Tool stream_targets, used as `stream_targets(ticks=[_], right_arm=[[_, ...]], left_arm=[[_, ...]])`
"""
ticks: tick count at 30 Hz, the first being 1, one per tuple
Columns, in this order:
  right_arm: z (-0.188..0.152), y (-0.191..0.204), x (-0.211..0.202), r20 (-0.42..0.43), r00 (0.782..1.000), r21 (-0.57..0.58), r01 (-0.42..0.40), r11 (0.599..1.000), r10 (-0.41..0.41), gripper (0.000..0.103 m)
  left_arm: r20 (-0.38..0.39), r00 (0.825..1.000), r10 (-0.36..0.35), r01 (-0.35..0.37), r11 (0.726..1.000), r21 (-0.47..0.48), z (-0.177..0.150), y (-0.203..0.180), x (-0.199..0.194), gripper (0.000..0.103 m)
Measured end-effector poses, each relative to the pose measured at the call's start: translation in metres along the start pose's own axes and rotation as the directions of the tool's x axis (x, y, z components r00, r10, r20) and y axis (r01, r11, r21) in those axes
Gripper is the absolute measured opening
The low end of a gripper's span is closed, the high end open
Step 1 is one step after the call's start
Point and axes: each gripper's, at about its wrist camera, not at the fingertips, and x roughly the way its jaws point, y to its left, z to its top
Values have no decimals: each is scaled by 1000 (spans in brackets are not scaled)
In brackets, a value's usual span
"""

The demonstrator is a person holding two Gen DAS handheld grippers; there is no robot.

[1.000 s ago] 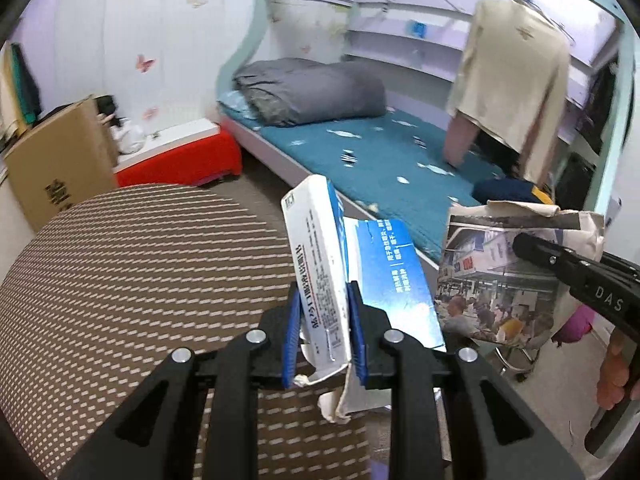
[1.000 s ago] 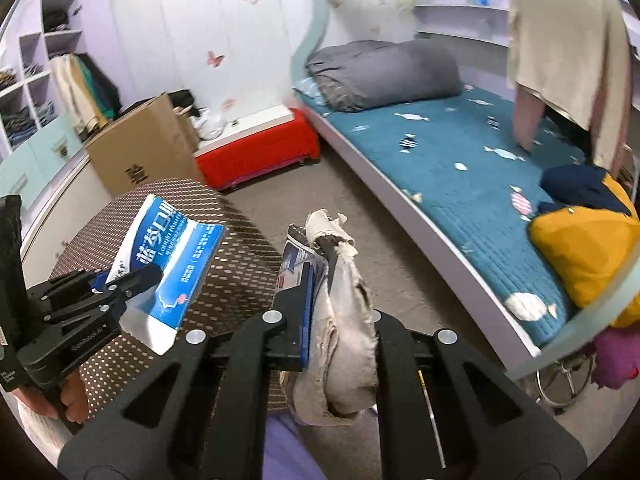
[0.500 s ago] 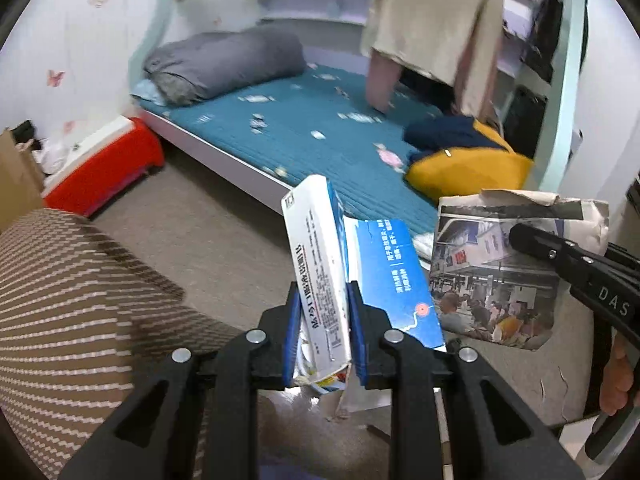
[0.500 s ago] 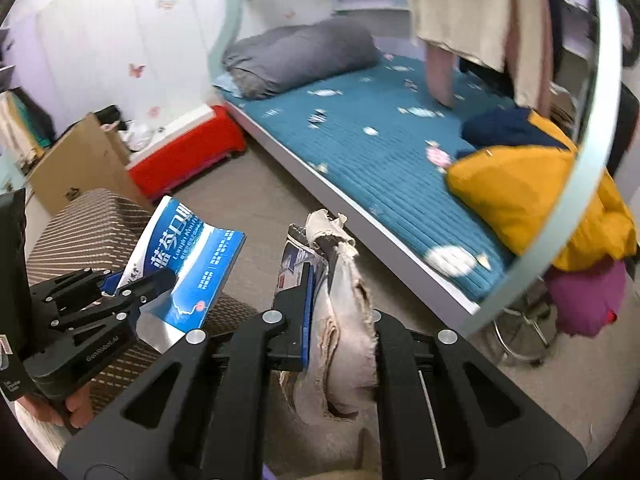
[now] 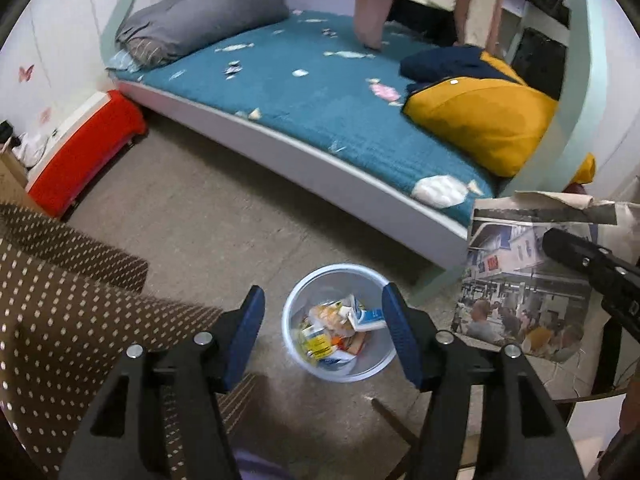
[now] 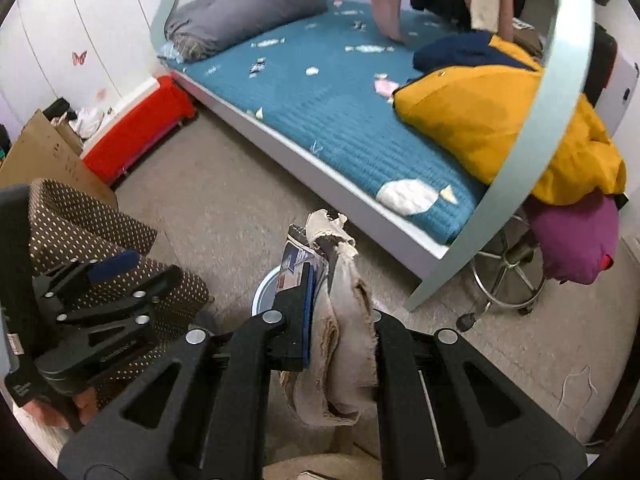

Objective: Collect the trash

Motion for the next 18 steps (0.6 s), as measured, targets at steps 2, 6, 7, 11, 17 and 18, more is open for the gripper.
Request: stream_targets(ticks=[2, 6, 7, 11, 17, 18], right_arm=[[0, 10, 11, -22, 1000, -15, -17, 1000, 16, 9], [6, 34, 25, -26, 999, -81, -41, 996, 39, 24], [7, 41, 26, -15, 1000, -105, -29, 994, 28, 63], [4, 48, 21, 20, 999, -108, -38, 993, 40, 81], [-14, 45, 11, 8, 999, -111, -36, 993, 37, 81], [-16, 46, 8, 11, 999, -113, -37, 993, 38, 81]], left_arm=[[-3, 1000, 5, -5, 1000, -25, -4, 10, -2, 60], [9, 1000, 25, -24, 997, -72, -12, 34, -13, 61], [12, 999, 41, -40, 996, -74, -13, 37, -16, 61], [11, 999, 46, -45, 995, -89, -16, 42, -22, 61], [25, 999, 38, -35, 995, -96, -29, 36, -33, 62], [27, 999, 38, -35, 995, -96, -33, 36, -34, 62]])
